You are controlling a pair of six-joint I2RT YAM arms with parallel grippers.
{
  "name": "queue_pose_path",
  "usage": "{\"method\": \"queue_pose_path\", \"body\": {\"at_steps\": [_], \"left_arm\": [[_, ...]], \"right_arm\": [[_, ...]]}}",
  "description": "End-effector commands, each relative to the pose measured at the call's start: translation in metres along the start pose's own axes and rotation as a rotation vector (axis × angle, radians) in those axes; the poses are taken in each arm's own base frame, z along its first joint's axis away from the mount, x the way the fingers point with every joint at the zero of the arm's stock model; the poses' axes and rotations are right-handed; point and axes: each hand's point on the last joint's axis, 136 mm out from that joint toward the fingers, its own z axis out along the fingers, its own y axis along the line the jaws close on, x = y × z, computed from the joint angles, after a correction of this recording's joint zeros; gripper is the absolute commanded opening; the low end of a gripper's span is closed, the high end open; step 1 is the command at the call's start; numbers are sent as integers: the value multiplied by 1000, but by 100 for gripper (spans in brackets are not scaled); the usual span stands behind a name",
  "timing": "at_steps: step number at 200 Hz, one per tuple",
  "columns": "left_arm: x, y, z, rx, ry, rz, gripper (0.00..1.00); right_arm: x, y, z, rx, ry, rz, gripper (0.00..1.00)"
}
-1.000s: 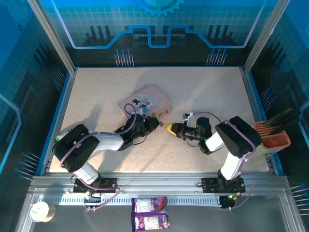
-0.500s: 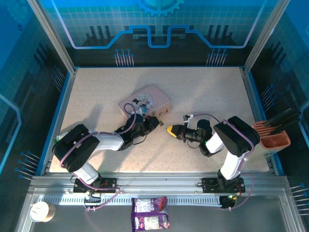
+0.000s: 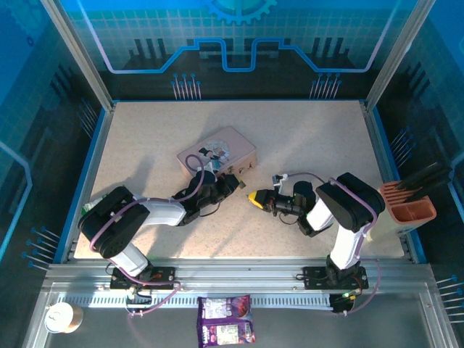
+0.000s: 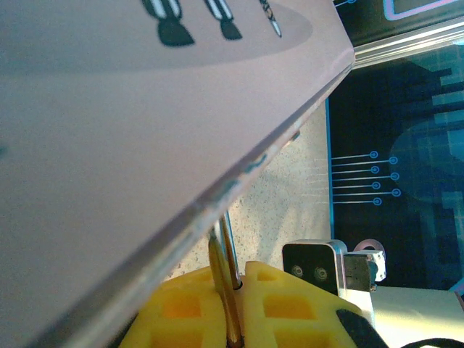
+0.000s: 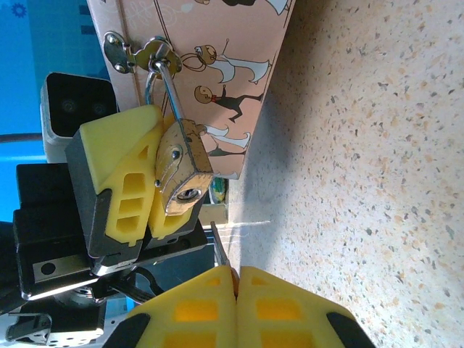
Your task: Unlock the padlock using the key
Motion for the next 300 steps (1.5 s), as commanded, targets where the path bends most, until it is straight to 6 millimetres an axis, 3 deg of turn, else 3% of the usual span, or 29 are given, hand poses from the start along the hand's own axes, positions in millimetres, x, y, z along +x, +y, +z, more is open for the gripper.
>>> {"method": "queue_pose_path", "body": {"at_steps": [1,149,300], "left_arm": [[-19,-46,-5,176,-68,-40,0],[-9,-48,0,183,-54,-32,0],[6,-64,0,220,-37,-32,0]], "right_arm": [[-5,12,4,-38,-16,-31,0],[-17,20,3,-54,-66,9,0],[-18,24,7,-56,-107,57,0]]}}
